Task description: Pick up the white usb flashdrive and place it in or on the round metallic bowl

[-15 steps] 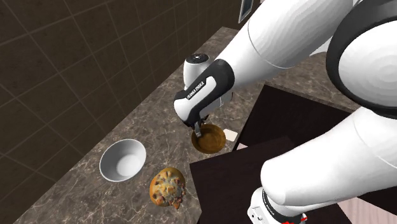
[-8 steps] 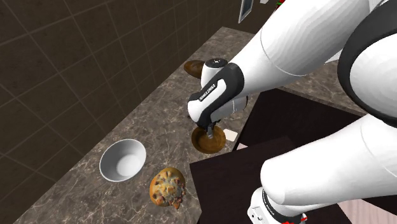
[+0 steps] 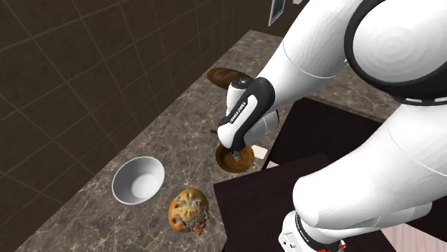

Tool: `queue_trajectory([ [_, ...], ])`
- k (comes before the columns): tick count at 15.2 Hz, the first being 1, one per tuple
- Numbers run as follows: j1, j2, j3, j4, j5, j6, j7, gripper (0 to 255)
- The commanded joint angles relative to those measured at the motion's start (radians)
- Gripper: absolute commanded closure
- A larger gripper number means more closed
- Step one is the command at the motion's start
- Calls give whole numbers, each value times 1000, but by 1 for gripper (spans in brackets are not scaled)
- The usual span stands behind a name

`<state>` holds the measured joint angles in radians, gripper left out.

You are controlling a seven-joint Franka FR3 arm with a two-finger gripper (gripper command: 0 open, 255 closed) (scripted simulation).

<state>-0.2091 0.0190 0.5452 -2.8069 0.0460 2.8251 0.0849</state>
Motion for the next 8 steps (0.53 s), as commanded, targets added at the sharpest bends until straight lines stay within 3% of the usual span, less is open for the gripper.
queue_trajectory([
  [1, -2, 46, -14, 1, -76, 39, 54, 255],
  [4, 24, 119, -75, 12, -215, 92, 153, 255],
  [8, 30, 118, -80, 12, -211, 92, 150, 255],
])
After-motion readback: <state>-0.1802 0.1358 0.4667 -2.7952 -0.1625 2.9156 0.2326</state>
